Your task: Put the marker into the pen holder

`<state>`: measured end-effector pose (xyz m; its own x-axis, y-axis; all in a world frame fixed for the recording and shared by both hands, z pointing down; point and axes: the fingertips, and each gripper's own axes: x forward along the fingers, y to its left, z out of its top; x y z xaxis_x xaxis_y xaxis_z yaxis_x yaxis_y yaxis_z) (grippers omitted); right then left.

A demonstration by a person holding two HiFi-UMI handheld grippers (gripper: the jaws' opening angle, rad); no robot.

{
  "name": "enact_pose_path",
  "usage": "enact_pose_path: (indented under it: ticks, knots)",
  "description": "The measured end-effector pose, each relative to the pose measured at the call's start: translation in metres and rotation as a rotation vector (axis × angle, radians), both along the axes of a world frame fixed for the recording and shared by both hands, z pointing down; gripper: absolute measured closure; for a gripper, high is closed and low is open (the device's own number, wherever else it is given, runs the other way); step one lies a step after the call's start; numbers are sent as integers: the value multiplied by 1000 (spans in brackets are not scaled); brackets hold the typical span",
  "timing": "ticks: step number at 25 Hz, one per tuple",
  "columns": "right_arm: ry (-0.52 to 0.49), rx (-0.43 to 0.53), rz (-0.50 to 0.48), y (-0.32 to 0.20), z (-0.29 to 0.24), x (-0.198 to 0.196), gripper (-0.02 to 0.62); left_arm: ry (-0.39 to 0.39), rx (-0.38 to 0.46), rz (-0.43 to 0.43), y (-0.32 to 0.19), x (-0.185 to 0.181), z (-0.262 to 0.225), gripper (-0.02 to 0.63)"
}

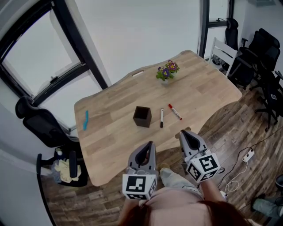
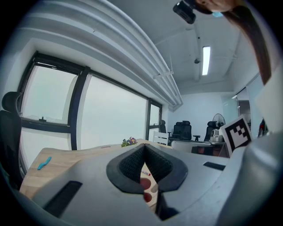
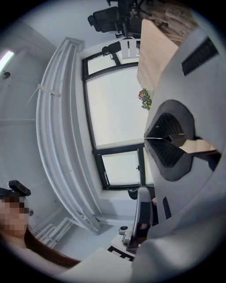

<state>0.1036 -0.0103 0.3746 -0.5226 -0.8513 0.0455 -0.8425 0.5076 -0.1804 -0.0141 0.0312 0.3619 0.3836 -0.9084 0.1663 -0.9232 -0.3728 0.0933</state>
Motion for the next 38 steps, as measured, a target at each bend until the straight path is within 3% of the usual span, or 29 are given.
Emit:
enact_pose_path:
  ticks: [16, 38]
  knots:
    - [99, -19, -45, -81, 24, 15, 594, 39, -27, -9, -77, 8, 22, 604]
    - [236, -147, -111, -155, 105, 29, 569, 56, -87, -16, -143, 21, 57, 604]
